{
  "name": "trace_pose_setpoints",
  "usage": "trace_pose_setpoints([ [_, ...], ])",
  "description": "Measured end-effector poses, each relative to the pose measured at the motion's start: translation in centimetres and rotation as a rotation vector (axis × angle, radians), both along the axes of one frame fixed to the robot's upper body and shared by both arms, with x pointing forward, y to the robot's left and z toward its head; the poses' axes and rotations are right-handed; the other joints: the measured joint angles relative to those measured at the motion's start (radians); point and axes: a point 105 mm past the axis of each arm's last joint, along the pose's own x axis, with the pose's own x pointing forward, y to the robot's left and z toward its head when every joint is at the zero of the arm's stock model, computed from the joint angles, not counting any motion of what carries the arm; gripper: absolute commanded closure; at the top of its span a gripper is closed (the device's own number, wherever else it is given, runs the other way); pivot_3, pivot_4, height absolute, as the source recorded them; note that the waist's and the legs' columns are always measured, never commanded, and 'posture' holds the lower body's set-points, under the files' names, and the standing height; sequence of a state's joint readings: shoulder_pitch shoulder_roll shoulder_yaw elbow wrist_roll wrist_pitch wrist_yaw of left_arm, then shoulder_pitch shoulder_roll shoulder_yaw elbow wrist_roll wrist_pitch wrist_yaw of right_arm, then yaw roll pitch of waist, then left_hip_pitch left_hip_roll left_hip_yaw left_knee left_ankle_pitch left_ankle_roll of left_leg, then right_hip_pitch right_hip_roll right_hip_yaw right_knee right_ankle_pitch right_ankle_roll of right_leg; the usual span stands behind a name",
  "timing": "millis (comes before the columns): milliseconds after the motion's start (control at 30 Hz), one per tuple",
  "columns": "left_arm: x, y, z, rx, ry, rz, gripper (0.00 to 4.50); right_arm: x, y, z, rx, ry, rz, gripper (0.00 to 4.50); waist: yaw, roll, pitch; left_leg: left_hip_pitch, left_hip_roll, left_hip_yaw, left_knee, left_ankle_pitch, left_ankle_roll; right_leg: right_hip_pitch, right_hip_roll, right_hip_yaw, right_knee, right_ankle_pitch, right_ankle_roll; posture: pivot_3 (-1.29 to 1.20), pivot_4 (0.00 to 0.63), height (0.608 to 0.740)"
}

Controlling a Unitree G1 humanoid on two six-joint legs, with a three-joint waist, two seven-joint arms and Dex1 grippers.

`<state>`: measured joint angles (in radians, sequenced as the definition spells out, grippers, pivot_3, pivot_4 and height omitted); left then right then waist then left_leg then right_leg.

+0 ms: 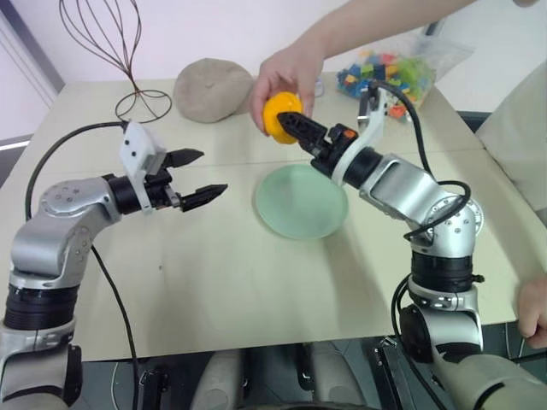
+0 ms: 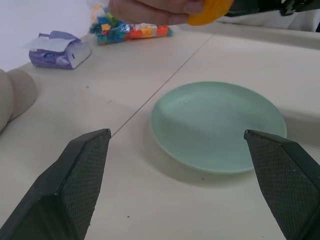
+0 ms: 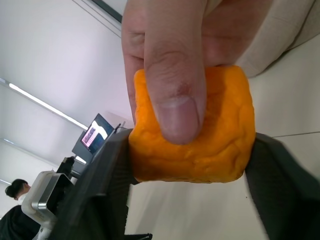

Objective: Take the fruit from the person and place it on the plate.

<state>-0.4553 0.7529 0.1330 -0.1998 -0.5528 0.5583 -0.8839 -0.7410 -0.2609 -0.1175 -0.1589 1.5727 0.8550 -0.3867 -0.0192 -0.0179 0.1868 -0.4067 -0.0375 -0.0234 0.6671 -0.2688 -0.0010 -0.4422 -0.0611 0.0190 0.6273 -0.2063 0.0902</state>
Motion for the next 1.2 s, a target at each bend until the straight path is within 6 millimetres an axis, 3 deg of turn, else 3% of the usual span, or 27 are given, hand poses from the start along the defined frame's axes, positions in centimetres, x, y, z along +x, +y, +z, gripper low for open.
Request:
trace_pose_setpoints([
  [400,0.0,0.0,0.0,0.001,0.001,-0.002,0.00,0.1,-0.3,-0.2,-0.041,-0.008,-0.009,2.39,0.000,0.000,0.000,0.000,0.000,0.000,0.000,0.000,0.000,0.000,-0.001,0.000,0.000,0.000,0.000,0.00,0.150,0.740],
  [533,-0.1,0.2,-0.3,0.004,0.012,0.004,0.00,-1.1,-1.9,-1.3,-0.396,-0.180,-0.031,2.39,0.007,0.000,0.000,-0.001,0.000,0.000,0.000,0.000,0.000,0.000,-0.001,-0.001,-0.003,0.000,0.000,0.00,0.150,0.740],
  [633,-0.1,0.3,-0.4,0.006,0.015,0.004,0.00,-2.6,-2.7,-4.5,-0.686,-0.267,0.034,2.39,0.005,0.000,0.000,-0.001,0.000,0.000,0.000,-0.001,0.001,0.001,0.000,-0.001,-0.006,0.000,0.000,0.00,0.150,0.740],
  [767,-0.2,0.3,-0.6,0.010,0.018,0.002,0.00,-3.3,-4.0,-8.9,-0.914,-0.279,0.112,2.39,0.002,0.000,0.000,-0.001,0.000,0.000,0.000,-0.001,0.001,0.001,0.000,-0.001,-0.006,0.000,0.001,0.00,0.150,0.740],
  [933,-0.4,0.5,-1.4,0.032,0.037,0.001,0.00,-2.7,-4.7,-9.9,-1.075,-0.408,0.114,2.39,0.004,0.000,0.000,-0.001,0.000,0.001,0.000,0.000,0.001,0.001,0.001,-0.001,-0.006,0.000,0.001,0.00,0.150,0.740],
  [1200,-0.8,0.5,-2.1,0.045,0.047,-0.001,0.00,-1.5,-4.9,-10.4,-1.138,-0.486,0.098,2.39,0.007,0.000,0.000,-0.001,0.000,0.000,0.000,0.000,0.001,0.002,0.000,-0.001,-0.007,0.000,0.001,0.00,0.150,0.740],
])
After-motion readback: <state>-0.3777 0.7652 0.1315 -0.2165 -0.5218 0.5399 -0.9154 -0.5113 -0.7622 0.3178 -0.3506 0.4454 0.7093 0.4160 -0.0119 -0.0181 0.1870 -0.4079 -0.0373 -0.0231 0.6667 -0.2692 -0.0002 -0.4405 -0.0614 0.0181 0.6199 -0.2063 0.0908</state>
